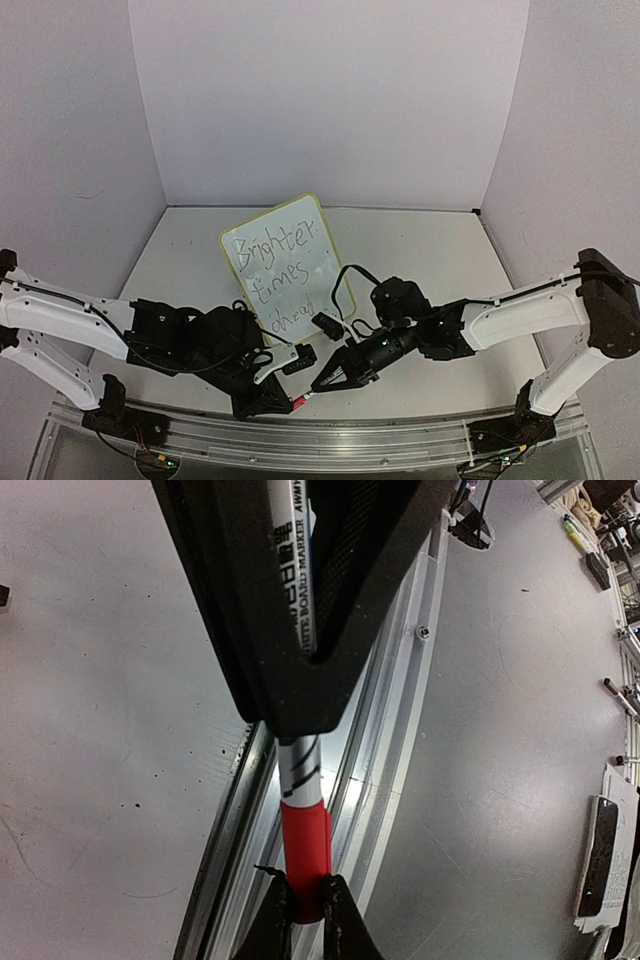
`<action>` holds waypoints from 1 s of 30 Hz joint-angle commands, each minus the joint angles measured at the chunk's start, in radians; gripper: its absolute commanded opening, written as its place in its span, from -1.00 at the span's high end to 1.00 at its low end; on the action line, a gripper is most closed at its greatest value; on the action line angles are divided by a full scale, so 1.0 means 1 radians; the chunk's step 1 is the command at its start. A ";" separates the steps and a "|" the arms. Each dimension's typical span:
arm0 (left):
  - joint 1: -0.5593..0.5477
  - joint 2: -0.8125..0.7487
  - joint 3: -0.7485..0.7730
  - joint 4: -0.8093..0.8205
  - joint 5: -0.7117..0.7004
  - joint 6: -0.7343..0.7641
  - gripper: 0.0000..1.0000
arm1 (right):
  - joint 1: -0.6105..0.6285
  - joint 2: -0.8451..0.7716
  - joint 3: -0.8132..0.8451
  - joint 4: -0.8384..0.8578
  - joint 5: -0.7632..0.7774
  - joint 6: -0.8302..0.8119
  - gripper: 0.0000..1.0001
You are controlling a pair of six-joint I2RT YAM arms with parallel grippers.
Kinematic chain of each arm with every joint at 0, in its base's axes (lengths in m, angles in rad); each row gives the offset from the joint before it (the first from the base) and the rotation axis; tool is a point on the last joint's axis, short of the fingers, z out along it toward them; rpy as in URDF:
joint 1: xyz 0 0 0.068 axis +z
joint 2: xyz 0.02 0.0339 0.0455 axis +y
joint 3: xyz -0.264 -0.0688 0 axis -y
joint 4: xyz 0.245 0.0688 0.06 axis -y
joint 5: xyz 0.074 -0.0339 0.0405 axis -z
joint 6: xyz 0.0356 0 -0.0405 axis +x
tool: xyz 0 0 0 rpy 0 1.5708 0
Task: Write a sentence on the whiteboard
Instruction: Insert the whiteboard marker into the pen cap, then put down the whiteboard marker at the center of the board.
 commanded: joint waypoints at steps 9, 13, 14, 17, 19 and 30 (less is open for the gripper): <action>0.019 -0.005 0.119 0.236 -0.161 0.031 0.88 | 0.033 -0.074 0.002 0.004 0.107 -0.015 1.00; 0.050 -0.094 0.020 0.168 -0.249 -0.065 0.38 | -0.077 -0.215 -0.053 -0.144 0.232 -0.050 1.00; 0.063 -0.116 -0.005 0.147 -0.261 -0.091 0.24 | -0.108 -0.250 -0.056 -0.210 0.269 -0.074 1.00; 0.113 -0.180 -0.070 0.082 -0.305 -0.175 -0.03 | -0.171 -0.330 -0.024 -0.476 0.424 -0.145 1.00; 0.154 -0.222 -0.108 0.049 -0.320 -0.228 -0.15 | -0.230 -0.372 -0.025 -0.577 0.520 -0.143 1.00; 0.446 -0.336 -0.229 -0.068 -0.306 -0.365 -0.33 | -0.525 -0.401 -0.084 -0.479 0.714 -0.139 1.00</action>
